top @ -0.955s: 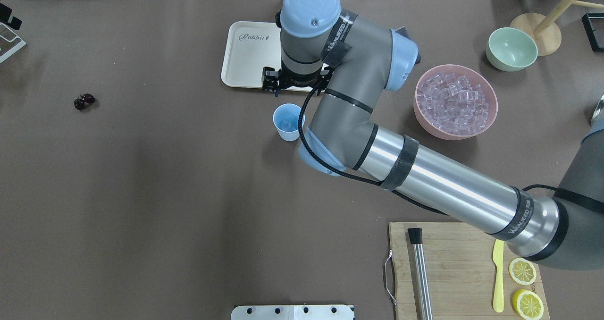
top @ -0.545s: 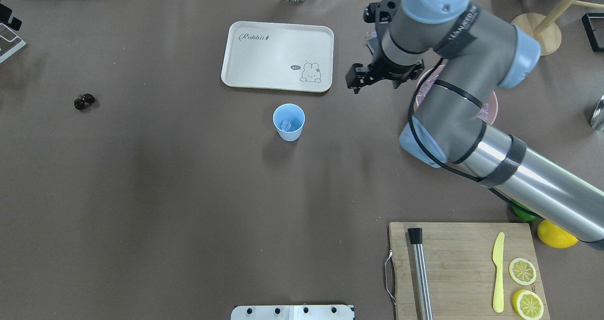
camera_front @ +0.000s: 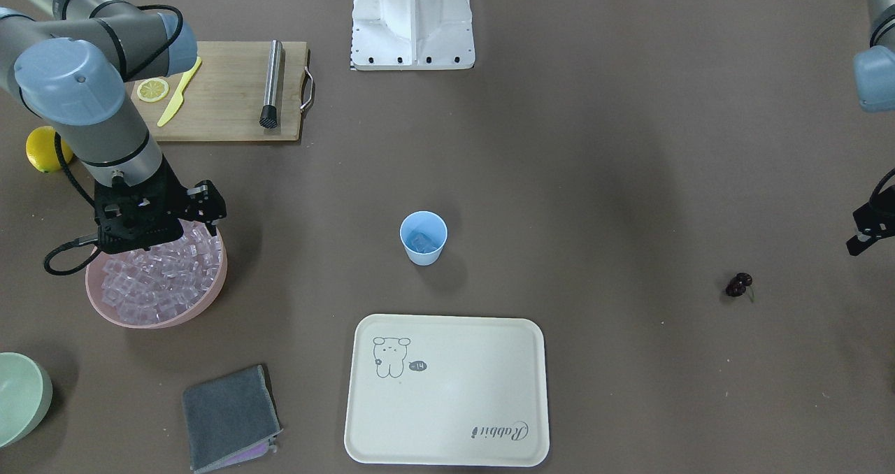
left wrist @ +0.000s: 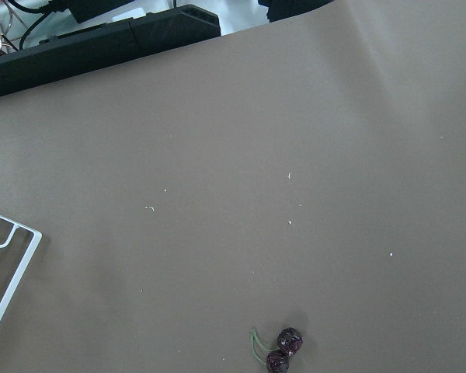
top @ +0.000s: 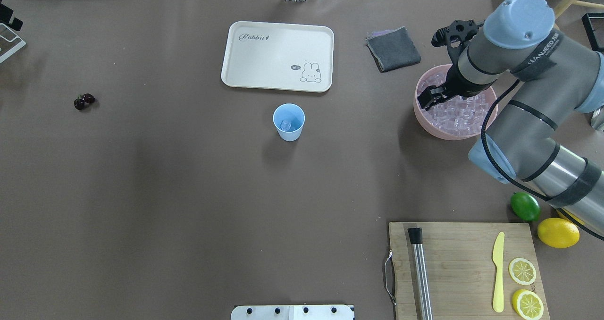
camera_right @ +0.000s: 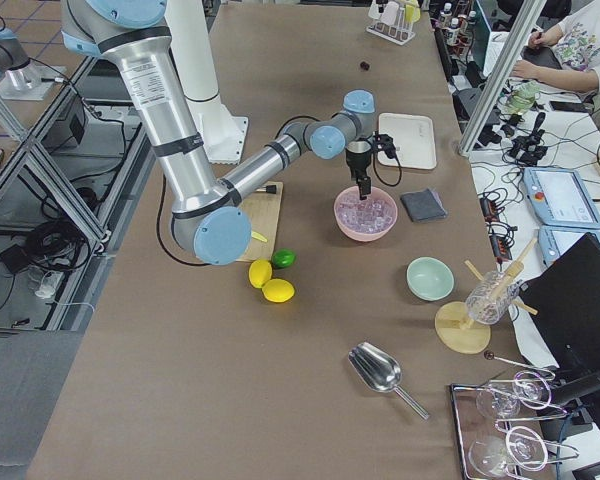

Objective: Put ice and cherries in cup
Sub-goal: 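Move the right gripper back into the pink bowl and grasp a third ice cube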

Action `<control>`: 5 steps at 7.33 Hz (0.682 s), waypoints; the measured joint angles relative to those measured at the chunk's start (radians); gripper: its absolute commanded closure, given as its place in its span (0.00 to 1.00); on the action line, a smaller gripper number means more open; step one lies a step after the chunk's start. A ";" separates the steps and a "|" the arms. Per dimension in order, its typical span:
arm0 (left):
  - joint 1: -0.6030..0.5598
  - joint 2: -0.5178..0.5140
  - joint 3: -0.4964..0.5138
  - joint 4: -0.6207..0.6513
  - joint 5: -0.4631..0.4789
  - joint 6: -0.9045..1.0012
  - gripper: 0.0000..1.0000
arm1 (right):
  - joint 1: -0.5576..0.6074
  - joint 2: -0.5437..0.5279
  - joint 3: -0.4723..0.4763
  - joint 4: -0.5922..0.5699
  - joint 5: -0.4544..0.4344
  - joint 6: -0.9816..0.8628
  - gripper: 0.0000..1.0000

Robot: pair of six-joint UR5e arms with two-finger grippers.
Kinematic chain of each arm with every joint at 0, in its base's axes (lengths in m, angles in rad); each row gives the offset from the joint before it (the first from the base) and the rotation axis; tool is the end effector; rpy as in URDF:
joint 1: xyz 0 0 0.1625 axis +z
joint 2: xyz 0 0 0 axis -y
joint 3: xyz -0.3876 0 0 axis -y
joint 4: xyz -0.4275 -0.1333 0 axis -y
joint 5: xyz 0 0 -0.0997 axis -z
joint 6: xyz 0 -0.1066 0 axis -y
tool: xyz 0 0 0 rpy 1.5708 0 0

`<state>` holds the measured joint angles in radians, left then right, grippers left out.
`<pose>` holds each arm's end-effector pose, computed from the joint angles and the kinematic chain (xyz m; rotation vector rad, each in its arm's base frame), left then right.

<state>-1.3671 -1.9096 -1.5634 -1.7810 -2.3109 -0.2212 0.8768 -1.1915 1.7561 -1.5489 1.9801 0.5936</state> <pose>0.0732 -0.6579 0.4050 0.3526 0.8140 0.1840 -0.3407 -0.5515 0.3201 0.2242 -0.6659 -0.2162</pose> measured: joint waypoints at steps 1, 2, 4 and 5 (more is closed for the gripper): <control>0.000 0.000 0.000 0.000 -0.002 0.001 0.02 | 0.014 -0.010 -0.013 0.000 -0.012 -0.039 0.05; 0.001 0.001 0.004 0.000 -0.003 0.002 0.02 | 0.023 -0.016 -0.027 0.000 -0.018 -0.073 0.06; 0.003 0.001 0.016 -0.003 -0.005 0.002 0.02 | 0.029 -0.022 -0.028 0.000 0.001 -0.090 0.06; 0.004 0.001 0.022 -0.009 -0.005 0.003 0.02 | 0.029 -0.027 -0.026 0.000 0.024 -0.091 0.07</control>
<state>-1.3631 -1.9090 -1.5416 -1.7902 -2.3156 -0.2184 0.9058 -1.2187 1.7299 -1.5492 2.0040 0.5030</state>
